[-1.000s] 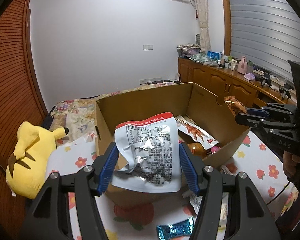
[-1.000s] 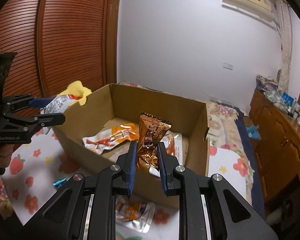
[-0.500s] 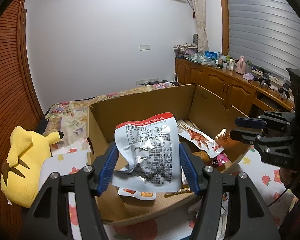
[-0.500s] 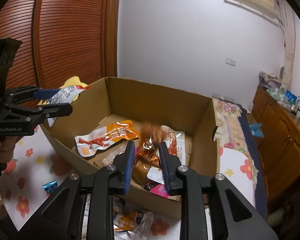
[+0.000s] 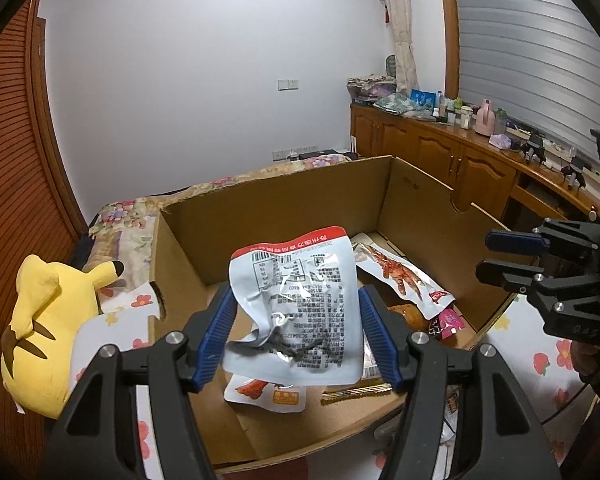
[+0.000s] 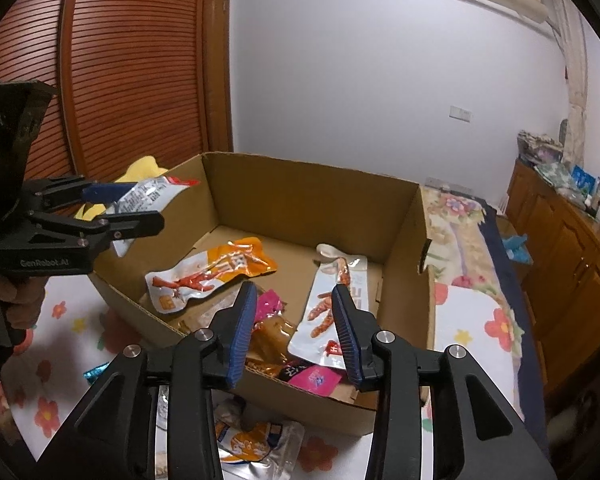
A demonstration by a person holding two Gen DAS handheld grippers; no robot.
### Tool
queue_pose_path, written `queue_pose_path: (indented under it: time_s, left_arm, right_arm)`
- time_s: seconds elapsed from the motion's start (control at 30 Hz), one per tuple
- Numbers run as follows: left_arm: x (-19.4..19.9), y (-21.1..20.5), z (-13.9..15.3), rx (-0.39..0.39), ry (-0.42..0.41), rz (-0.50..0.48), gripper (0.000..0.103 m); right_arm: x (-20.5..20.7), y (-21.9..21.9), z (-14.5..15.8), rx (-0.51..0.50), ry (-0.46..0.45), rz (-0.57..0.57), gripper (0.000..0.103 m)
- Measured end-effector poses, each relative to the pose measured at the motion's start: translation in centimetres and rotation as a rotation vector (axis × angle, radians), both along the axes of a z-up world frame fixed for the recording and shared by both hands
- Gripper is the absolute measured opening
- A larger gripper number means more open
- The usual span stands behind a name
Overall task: Organize snacks
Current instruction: 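Carry the orange-gold candy into the box and open the right tool, then lower the left tool onto the blue candy and close on it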
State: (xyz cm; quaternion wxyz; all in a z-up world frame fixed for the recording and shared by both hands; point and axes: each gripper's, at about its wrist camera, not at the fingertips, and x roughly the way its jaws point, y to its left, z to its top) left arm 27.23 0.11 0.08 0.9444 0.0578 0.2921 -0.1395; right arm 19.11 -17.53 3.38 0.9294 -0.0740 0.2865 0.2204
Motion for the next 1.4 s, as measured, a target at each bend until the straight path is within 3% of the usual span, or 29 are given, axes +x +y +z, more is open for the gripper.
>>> queue_pose_path:
  time_s: [0.1,0.3,0.83,1.4]
  left_arm:
    - [0.0,-0.1,-0.1,0.002,-0.003,0.006,0.070]
    - [-0.6,-0.2,-0.2,0.008,0.006,0.019,0.070]
    - [-9.0,0.3,-0.1,-0.004,-0.010,0.032,0.070]
    - [-12.2,0.9,-5.6,-0.011,0.090,0.063,0.070]
  right_arm:
    - [-0.3,-0.3,0.3,-0.005,-0.006,-0.006,0.040]
    - [-1.4,-0.7,1.0,-0.010,-0.021,-0.022,0.043]
    - [-8.5,-0.8,3.9,-0.008,-0.092,-0.046,0.054]
    - [-13.2,-0.4,2.0,0.007,-0.038,-0.060,0.055]
